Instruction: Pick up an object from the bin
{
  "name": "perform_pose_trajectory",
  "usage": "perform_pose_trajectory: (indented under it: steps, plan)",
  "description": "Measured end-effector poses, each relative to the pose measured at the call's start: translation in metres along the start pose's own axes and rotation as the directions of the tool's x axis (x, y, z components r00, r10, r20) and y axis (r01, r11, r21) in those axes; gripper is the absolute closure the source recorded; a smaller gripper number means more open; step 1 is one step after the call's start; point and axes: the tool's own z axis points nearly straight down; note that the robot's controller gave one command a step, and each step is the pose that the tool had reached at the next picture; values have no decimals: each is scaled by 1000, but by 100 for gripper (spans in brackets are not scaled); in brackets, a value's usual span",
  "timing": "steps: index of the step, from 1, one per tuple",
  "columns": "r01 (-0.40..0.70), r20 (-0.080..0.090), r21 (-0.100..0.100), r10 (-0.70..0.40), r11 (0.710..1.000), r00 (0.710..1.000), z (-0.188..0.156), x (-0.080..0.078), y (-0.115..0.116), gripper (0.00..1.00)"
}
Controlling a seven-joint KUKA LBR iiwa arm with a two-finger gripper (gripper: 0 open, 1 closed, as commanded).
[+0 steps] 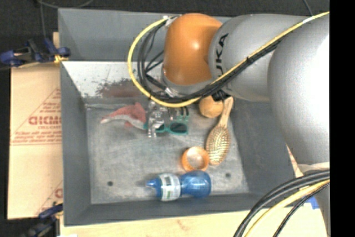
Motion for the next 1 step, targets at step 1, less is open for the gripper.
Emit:
perform_pose_trajectory:
  steps: [1]
  plan:
    - [0, 0, 0, 0, 1000, 1000, 0, 0, 0, 100]
